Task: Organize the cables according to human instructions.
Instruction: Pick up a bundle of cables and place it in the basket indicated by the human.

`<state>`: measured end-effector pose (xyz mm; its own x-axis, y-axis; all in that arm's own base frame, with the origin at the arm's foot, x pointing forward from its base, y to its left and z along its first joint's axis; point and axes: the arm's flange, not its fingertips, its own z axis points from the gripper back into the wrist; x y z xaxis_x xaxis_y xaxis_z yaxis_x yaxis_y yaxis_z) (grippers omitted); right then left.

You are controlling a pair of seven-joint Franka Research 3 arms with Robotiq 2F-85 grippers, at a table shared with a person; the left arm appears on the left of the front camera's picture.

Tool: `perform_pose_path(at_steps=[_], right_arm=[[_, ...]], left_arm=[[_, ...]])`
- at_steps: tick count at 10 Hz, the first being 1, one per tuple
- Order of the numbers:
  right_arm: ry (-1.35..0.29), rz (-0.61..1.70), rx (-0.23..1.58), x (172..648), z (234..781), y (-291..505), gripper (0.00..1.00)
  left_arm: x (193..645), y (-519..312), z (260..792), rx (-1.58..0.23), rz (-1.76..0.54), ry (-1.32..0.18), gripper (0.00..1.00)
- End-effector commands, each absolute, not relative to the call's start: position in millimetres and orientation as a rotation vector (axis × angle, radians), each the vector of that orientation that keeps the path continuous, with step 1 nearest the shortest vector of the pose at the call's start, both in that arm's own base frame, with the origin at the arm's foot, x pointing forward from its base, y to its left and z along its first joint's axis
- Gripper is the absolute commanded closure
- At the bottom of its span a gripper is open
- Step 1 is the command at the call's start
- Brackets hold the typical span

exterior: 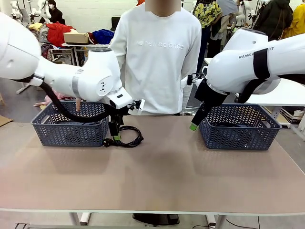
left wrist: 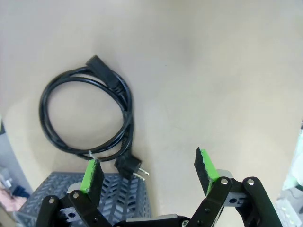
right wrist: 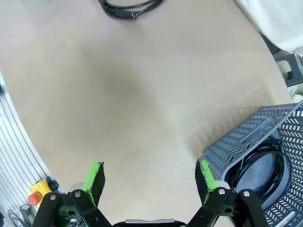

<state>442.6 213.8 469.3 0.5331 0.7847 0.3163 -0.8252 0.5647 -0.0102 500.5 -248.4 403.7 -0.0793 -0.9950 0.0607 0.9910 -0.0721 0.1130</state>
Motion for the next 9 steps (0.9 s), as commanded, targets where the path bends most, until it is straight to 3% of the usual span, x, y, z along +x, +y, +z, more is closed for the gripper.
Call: perform_pose_path(at_steps=[1, 9], right_arm=[[-0.307, 0.97, 0.146, 443, 471, 214, 0.0], [-0.307, 0.97, 0.146, 443, 471, 214, 0.0]], left_arm=[[521, -259, 406, 0.025, -1.686, -0.054, 0.0], [531, -265, 383, -0.02, -1.665, -0.047, 0.0]])
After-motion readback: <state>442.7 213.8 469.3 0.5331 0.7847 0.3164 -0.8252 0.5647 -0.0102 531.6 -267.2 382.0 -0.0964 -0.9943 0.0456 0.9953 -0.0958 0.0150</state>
